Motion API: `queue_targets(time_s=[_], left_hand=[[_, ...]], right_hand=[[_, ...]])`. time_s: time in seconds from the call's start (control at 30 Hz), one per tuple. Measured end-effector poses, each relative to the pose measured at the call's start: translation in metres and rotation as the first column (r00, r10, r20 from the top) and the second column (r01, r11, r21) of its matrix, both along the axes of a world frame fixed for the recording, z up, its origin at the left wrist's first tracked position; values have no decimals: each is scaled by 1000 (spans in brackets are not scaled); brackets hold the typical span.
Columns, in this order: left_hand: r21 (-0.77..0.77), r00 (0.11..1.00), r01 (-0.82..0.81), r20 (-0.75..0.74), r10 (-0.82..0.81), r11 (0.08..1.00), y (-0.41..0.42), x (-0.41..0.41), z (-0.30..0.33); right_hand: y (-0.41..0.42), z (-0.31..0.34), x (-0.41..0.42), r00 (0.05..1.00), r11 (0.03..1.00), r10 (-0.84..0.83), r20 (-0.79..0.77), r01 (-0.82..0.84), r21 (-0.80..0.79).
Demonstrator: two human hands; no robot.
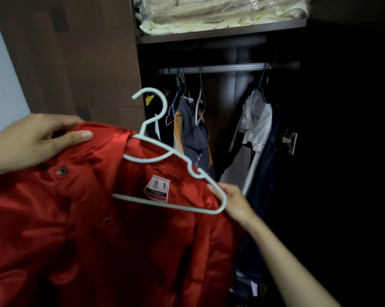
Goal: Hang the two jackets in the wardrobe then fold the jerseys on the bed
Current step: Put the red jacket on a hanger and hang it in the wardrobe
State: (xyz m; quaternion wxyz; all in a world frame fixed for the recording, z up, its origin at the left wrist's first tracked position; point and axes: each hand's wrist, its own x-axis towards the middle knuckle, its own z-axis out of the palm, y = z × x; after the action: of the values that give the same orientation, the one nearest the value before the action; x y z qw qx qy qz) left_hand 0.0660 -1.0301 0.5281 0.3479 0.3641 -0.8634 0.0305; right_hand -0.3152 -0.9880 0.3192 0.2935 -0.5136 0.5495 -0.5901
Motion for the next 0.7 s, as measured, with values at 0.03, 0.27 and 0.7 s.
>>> queue_targets(time_s=[0.03,0.27,0.7], left_hand=[[-2,999,-48,23,48,999,-2,6,-4],[-140,960,-227,134,245,964,-32,13,-27],[29,967,-253,36,252,967,41,-96,-72]], right_hand=[[2,16,-8,998,1000,-23,-60,22,-19],[17,112,-6,852,982,-172,-494,109,-152],[58,164,66,997,995,-11,80,18,-96]])
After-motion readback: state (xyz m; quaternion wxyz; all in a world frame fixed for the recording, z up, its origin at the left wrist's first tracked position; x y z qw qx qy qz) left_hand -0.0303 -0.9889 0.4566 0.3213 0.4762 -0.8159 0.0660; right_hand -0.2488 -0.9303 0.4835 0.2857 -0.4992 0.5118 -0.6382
